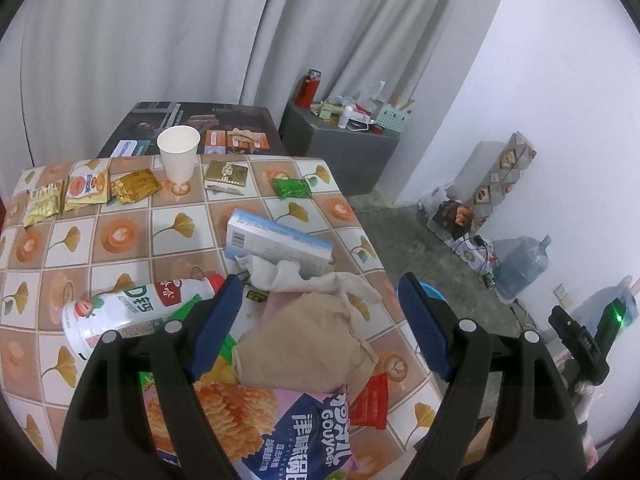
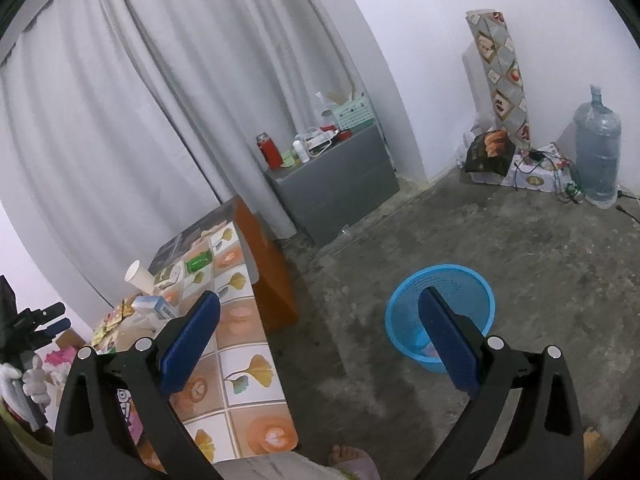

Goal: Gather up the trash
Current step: 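Return both tools to the table and reach the right tool toward the blue-and-white box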

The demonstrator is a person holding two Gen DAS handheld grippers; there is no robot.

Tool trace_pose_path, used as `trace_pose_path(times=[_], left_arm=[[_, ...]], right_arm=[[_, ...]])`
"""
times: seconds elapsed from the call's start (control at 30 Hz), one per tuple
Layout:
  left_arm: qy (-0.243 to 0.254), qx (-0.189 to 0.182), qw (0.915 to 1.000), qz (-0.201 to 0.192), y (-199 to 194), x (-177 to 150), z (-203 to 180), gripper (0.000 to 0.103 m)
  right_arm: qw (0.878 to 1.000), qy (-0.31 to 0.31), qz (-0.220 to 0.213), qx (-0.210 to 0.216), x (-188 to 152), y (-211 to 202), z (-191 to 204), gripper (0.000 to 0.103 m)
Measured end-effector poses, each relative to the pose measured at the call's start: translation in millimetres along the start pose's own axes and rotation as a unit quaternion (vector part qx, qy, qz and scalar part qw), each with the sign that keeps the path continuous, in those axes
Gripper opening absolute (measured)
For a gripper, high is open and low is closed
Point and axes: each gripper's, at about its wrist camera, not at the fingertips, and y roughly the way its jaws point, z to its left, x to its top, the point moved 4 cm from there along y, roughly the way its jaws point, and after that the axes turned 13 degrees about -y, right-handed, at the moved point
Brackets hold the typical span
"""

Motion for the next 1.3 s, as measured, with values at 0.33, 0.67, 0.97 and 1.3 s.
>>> trace_pose_path(times=[0.33, 0.67, 0.97, 1.3], left_arm=[[-0.001, 0.007, 1.0000, -0.001, -3.3, -7.1, -0.3, 0.076], [-0.013, 0.020, 0.9997, -0.007, -8.5, -10.0, 11.9, 0.076], [-0.029, 0.032, 0.9990, -0.009, -10.0, -10.1, 25.9, 0.076], [-0.068, 0.020, 0.9974, 0.007, 9.0, -5.0, 34.0, 0.076]], right_arm=[[1.000, -0.007, 0.003, 0.016, 1.7, 4.8, 11.6, 0.097], [0.999, -0.012, 0.015, 0.035, -0.3, 12.0, 27.0, 0.097], [0.995, -0.028, 0.040, 0.085, -3.1, 31.9, 63.5, 0.097], [0.986, -0.055, 0.070, 0.144, -3.3, 63.0, 117.0, 0.096]])
